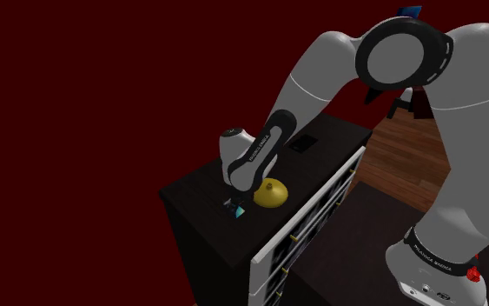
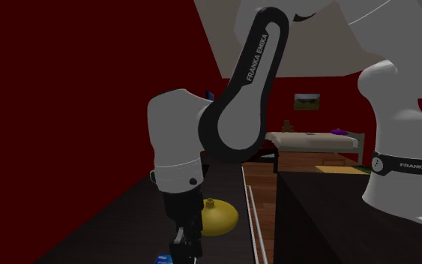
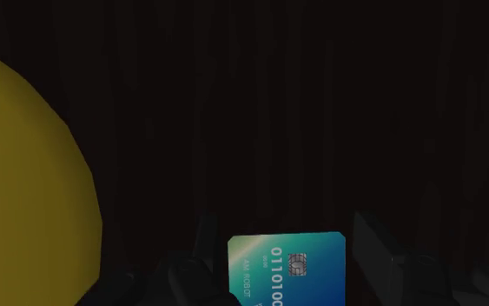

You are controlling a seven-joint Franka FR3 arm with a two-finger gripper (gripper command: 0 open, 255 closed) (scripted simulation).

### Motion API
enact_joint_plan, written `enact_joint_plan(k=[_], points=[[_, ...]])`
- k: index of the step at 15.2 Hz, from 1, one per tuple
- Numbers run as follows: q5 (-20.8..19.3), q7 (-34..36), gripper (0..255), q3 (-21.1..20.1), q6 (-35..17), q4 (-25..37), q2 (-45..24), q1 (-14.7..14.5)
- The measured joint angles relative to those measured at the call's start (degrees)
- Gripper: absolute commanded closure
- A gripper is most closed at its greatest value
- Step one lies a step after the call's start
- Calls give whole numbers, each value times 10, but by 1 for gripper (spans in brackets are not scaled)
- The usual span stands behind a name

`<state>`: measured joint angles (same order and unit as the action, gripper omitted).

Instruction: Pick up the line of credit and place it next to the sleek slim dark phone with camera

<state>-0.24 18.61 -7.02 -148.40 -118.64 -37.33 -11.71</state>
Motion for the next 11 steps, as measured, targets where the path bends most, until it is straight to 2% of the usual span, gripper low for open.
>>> enact_joint_plan(k=[11], points=[[1,0,255,-1,5,-3,9,0]])
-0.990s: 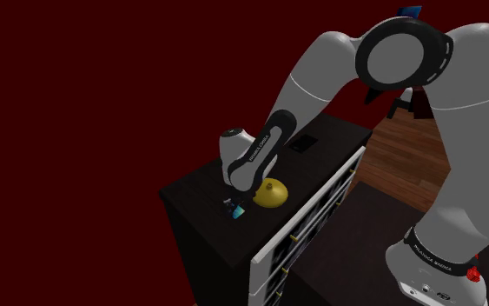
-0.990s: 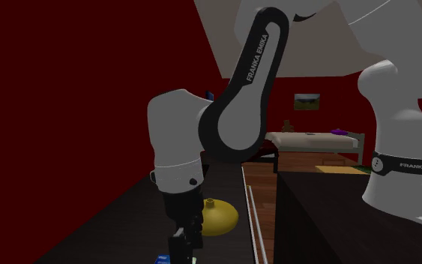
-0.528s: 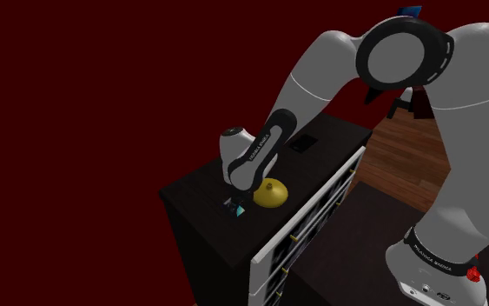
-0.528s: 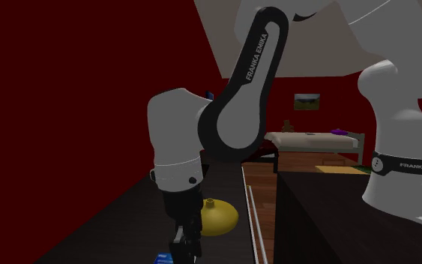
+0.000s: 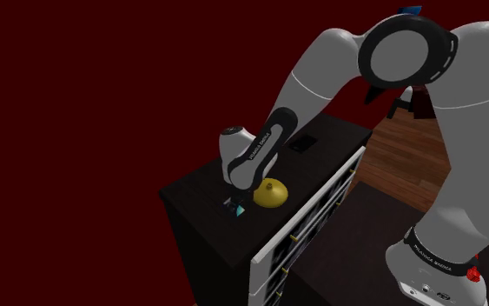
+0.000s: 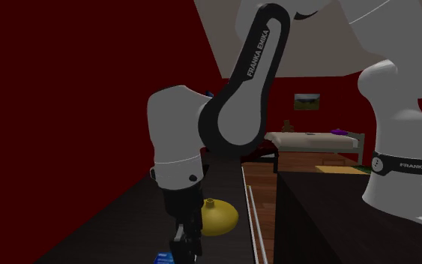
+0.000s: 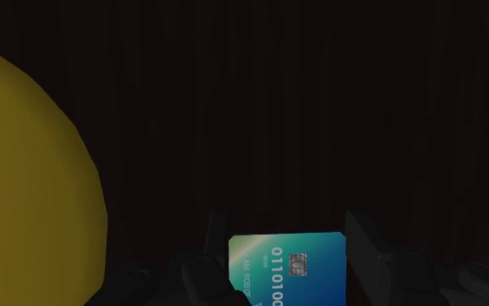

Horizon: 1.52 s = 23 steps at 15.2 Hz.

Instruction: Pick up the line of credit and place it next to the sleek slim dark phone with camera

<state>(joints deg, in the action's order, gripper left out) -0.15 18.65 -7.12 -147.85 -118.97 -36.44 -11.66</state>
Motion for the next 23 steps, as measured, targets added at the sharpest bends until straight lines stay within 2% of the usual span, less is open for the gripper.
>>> enact_joint_plan(k=[13,16,23], points=[[10,-2,255,-10,66,-23,89,8],[9,-27,255,-3,74,-19,91,27],[8,-115,255,22,86,-10,90,95]])
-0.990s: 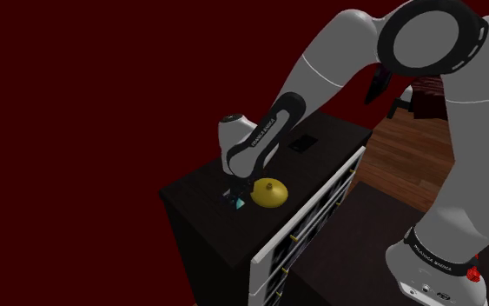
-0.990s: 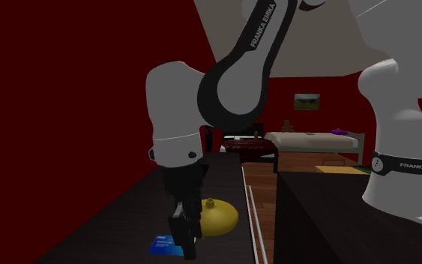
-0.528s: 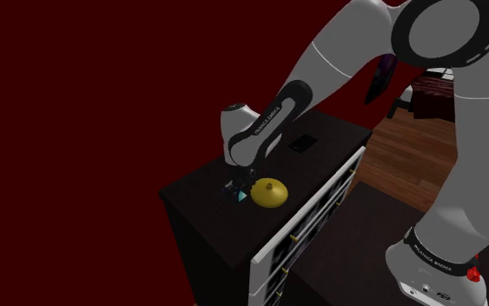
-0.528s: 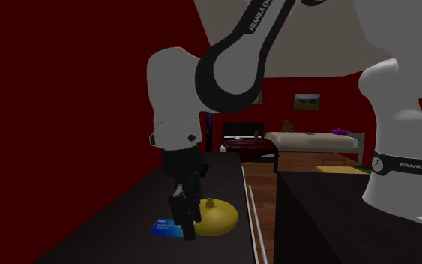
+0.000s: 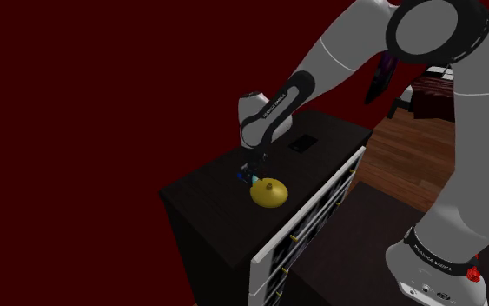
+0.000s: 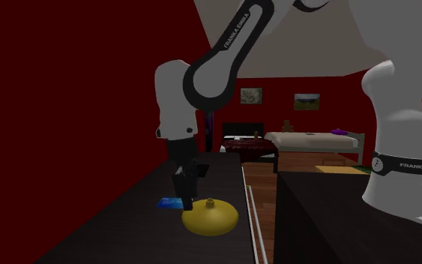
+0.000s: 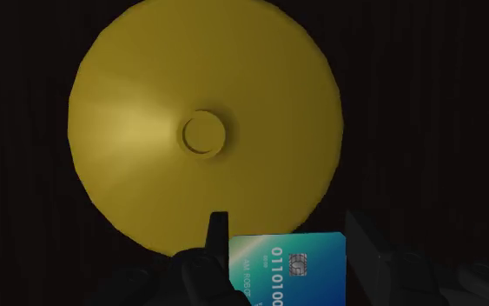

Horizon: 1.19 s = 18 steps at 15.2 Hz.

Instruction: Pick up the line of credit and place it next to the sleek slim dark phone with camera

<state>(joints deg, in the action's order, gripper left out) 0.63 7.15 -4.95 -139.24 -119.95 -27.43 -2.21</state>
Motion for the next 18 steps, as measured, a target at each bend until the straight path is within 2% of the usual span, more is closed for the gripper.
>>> enact_joint_plan(k=[9,15,18], points=[[-4,-109,255,31,33,60,-30,83],[-5,-175,255,49,60,128,-72,134],[-6,-205,255,56,88,188,-103,159]])
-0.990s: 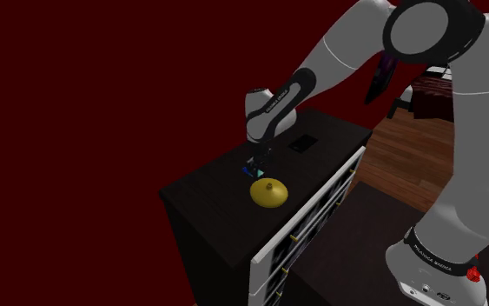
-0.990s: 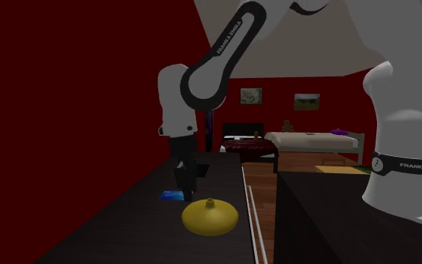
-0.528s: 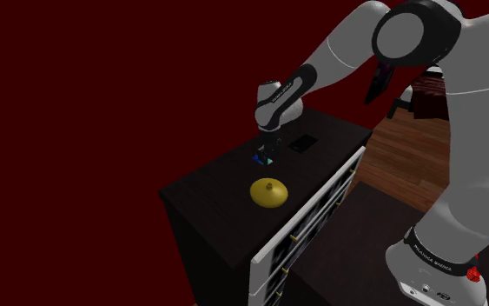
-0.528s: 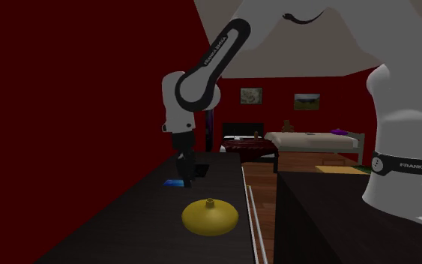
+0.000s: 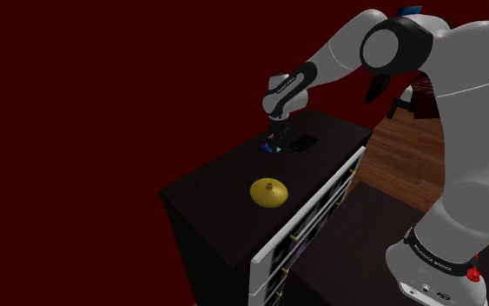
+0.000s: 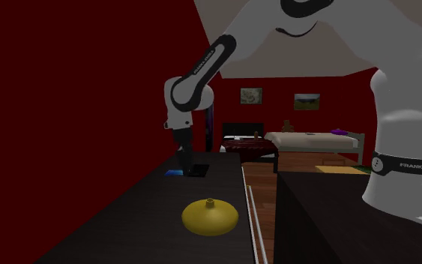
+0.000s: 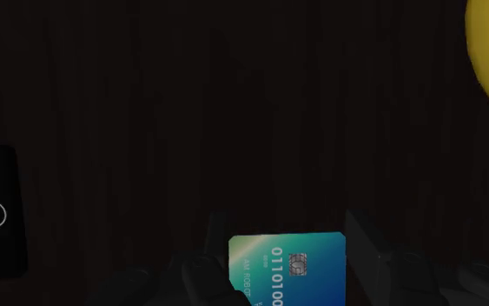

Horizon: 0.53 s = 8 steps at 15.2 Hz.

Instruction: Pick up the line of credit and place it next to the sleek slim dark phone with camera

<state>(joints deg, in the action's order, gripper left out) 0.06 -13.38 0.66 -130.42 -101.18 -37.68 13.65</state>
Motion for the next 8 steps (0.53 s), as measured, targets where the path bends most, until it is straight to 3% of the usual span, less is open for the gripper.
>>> enact_joint_plan(k=[4,8], points=[[0,-43,255,9,36,75,-39,35],[1,-54,255,11,35,99,-63,45]])
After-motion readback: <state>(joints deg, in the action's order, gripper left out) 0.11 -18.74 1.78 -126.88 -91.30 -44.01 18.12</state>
